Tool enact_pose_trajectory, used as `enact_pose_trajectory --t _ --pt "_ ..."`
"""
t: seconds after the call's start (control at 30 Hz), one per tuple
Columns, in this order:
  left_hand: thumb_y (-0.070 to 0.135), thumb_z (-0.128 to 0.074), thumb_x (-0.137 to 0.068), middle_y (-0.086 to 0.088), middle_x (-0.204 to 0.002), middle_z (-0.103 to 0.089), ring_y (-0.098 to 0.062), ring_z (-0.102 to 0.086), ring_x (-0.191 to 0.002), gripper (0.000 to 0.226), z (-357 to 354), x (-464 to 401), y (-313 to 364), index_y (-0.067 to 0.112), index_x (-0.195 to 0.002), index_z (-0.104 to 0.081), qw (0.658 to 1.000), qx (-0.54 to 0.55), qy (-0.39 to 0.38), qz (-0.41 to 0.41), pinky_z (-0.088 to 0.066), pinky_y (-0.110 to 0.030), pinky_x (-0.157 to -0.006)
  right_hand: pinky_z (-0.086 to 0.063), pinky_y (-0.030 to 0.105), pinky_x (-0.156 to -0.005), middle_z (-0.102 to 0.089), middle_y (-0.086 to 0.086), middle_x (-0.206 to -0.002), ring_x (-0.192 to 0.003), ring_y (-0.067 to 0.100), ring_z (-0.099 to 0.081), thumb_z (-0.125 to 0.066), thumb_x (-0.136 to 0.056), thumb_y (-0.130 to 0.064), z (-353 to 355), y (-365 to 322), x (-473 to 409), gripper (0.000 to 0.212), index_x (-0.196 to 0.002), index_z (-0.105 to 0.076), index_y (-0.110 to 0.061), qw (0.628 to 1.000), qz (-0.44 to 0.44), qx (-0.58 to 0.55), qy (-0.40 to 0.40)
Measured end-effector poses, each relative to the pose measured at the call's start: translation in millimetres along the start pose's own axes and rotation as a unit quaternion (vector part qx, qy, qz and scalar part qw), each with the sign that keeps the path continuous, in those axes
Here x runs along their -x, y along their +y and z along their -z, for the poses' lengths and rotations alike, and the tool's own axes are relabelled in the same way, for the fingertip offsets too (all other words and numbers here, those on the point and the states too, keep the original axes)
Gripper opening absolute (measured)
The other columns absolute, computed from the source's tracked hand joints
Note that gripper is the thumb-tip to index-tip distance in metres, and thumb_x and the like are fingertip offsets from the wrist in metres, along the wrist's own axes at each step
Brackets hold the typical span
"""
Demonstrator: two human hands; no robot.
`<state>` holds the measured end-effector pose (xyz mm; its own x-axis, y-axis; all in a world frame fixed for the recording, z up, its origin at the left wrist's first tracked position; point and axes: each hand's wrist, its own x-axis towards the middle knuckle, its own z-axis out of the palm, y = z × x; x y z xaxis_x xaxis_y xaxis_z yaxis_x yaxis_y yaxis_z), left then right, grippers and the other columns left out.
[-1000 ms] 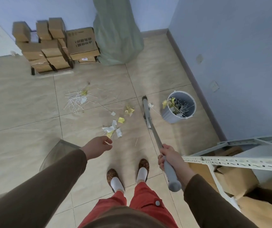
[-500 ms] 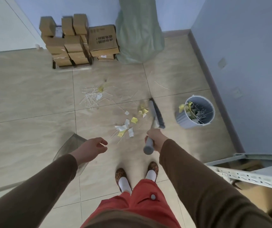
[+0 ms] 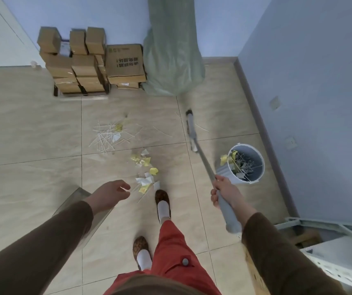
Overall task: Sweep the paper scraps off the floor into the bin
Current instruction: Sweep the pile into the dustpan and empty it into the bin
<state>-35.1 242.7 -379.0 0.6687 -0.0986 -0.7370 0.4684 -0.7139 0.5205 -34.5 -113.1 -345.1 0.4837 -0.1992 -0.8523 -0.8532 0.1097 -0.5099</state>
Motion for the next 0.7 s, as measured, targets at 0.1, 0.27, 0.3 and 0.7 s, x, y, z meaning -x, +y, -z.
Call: enact_pose_trajectory --t 0.1,0.27,0.3,0.7 --pt "0.02 -0.064 -0.094 -0.002 -0.106 -0.07 -0.02 -0.066 -0.099 0.022 10.0 -20.4 9.1 0.018 -0.116 -0.067 1.0 0.0 0.02 0.01 -0.049 -0.03 -0.082 -0.04 0.02 -0.033 -0.05 0.009 -0.069 -0.041 0.014 -0.045 -0.04 -0.104 -0.006 11.5 -62.1 -67.5 0.025 -0.128 -0.043 -0.012 0.995 0.046 0.081 0.042" --pt "0.02 -0.065 -0.094 0.0 -0.108 -0.071 -0.015 -0.065 -0.1 0.018 25.9 -54.7 18.1 0.023 -0.111 -0.068 0.999 0.003 0.031 0.044 -0.046 -0.021 -0.077 -0.039 0.019 -0.033 -0.045 0.009 -0.071 -0.039 0.013 -0.048 -0.037 -0.102 -0.003 13.3 -164.3 -176.0 0.016 -0.09 -0.046 -0.009 0.98 0.062 0.173 0.07" --pt "0.019 -0.065 -0.094 0.001 -0.107 -0.071 -0.015 -0.066 -0.101 0.017 29.2 -61.6 20.4 0.024 -0.11 -0.068 0.998 0.011 0.034 0.054 -0.047 -0.024 -0.081 -0.04 0.02 -0.034 -0.045 0.008 -0.071 -0.039 0.011 -0.05 -0.036 -0.102 -0.002 9.1 -178.7 -197.0 0.021 -0.085 -0.045 -0.009 0.975 0.056 0.205 0.067" --pt "0.021 -0.066 -0.093 0.002 -0.105 -0.071 -0.015 -0.067 -0.098 0.015 58.9 -102.5 42.0 0.027 -0.108 -0.067 0.996 0.017 0.042 0.075 -0.047 -0.031 -0.084 -0.054 0.032 -0.057 -0.054 0.011 -0.102 -0.068 0.021 -0.054 -0.038 -0.096 -0.008 -68.7 -95.8 -157.0 0.04 -0.132 -0.033 -0.023 0.954 -0.022 0.289 -0.07"
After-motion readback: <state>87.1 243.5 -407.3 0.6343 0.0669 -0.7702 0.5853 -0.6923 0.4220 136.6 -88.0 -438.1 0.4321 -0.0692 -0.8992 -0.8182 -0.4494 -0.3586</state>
